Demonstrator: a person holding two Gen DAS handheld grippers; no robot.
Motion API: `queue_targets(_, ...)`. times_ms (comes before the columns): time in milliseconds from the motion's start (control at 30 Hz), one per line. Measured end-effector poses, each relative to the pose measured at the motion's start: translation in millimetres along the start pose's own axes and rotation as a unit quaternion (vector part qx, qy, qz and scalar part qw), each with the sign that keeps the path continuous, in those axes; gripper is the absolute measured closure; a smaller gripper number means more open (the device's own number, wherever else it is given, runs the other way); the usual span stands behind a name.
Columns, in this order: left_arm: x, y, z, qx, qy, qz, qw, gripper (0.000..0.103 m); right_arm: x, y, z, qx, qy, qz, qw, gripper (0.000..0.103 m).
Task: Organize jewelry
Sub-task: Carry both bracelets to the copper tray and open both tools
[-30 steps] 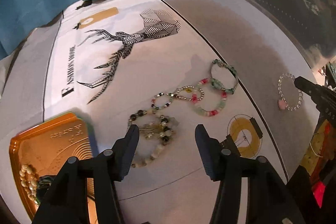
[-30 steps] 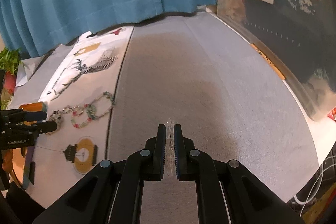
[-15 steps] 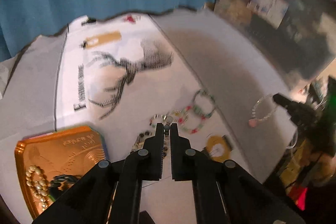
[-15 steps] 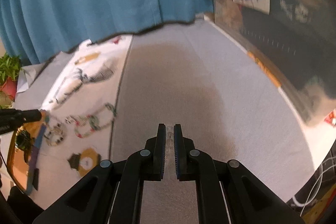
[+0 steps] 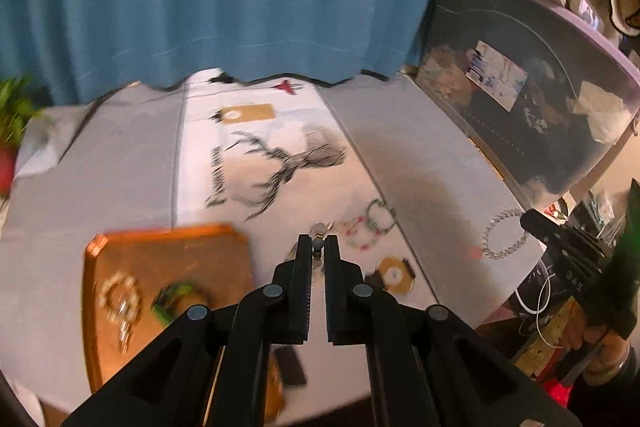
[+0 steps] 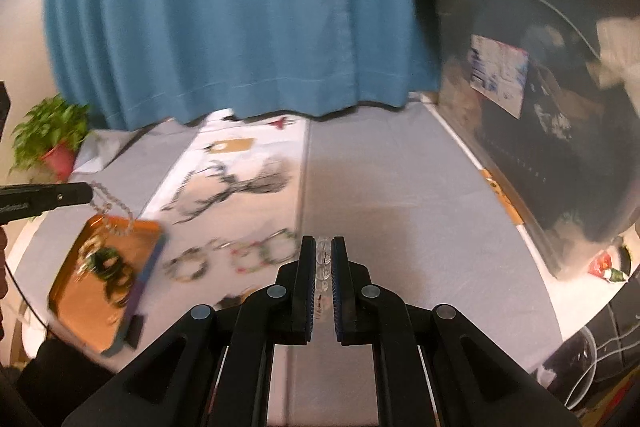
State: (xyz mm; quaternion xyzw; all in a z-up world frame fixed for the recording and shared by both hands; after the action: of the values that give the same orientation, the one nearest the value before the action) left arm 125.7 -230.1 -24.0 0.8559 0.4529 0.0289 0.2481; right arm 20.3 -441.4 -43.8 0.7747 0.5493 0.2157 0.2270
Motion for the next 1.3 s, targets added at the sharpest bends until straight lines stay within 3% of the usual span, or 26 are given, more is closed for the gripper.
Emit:
queue_targets(300, 55.8, -111.9, -43.1, -0.002, 0.053, -0.055, 0.9971, 0.099, 107.6, -56.9, -35.5, 0.016, 0.059, -0.070, 0.996, 0.095)
queue_targets(467, 80.7, -139.4, -49.0, -0.003, 0.073, -0.070, 0.9948, 0.099, 172.9, -75.5, -39.2, 0.030, 0.088, -0.120, 0.988, 0.095)
queue_targets(767, 132.3, -139.5, -48.4, -0.011, 0.093, -0.093, 0.9912, 0.099, 253.8, -68.3, -19.8, 0.039, 0.109, -0.168, 0.979, 0.095)
queue_targets(1300, 191.1, -107.4, 14.4, 0.019, 0.097, -0.112, 0.9888, 0.099, 311.5, -40.4, 73.1, 0.078, 0.115, -0.189, 0.972, 0.095)
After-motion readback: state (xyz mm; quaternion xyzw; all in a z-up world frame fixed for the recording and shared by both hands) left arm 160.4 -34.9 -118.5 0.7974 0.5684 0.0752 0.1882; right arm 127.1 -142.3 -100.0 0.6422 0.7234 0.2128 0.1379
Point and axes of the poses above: each gripper's, at about its wrist camera, not at the fingertips, and z roughly the way its jaws point, x to its left, y to its top, the point moved 9 cm from there along z, roughly the way its jaws point, and after that the axes turned 14 degrees about x, right-handed, at the moved point
